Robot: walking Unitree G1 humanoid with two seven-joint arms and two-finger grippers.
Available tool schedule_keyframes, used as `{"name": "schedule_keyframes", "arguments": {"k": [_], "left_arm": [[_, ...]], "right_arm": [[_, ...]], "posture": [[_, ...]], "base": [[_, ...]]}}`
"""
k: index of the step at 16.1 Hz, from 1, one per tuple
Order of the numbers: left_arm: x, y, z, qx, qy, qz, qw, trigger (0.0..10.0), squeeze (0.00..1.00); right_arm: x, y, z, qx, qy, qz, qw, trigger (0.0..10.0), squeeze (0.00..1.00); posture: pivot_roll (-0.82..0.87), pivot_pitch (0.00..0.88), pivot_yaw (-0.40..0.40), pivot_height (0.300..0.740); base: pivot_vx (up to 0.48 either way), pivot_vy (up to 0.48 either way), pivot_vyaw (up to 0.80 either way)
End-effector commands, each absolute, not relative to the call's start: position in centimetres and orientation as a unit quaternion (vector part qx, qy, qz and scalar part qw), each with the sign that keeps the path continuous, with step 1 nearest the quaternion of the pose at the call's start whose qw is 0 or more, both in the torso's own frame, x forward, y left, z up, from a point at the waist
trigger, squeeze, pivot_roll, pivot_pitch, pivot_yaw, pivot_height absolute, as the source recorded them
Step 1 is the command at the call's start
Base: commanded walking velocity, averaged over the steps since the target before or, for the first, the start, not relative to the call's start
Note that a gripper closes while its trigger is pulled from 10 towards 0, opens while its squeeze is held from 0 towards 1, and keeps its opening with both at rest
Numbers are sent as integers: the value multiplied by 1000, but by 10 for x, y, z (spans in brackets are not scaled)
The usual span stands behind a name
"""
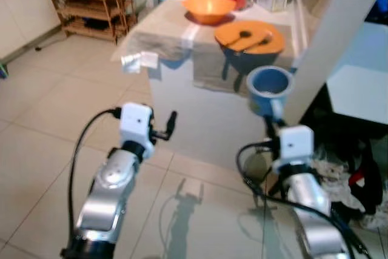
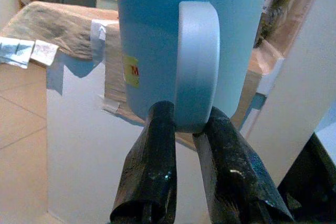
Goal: Setting the table
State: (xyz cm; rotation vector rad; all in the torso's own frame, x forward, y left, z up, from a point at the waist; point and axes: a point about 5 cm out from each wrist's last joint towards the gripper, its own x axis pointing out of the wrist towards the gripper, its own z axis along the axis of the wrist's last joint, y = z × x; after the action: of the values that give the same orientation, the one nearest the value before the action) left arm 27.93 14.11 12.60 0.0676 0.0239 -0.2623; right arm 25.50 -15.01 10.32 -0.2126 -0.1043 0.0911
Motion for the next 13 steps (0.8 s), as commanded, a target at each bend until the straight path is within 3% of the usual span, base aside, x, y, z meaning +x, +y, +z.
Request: {"name": "schedule_keyframes", "arguments": {"k": [1,4,8,13], "left_arm": [[281,135,129,36,7,-141,989,10000,0],[283,135,129,39,6,-146,988,10000,0],[285,136,130,40,4,-149,988,10000,0],[287,134,131,44,0,-155,987,10000,0]], "right_arm": [[255,-158,107,-110,-60,32,992,0,0],[254,-157,107,-115,-62,35,991,0,0],[256,-158,105,-109,-58,26,992,0,0],[256,-158,108,-109,-66,24,992,0,0]], "posture": [[-7,5,8,727],[-9,4,11,727],[-9,0,20,727],[-15,0,22,727]], "base": [[0,-450,0],[0,-449,0],[0,-447,-723],[0,-436,0]]}}
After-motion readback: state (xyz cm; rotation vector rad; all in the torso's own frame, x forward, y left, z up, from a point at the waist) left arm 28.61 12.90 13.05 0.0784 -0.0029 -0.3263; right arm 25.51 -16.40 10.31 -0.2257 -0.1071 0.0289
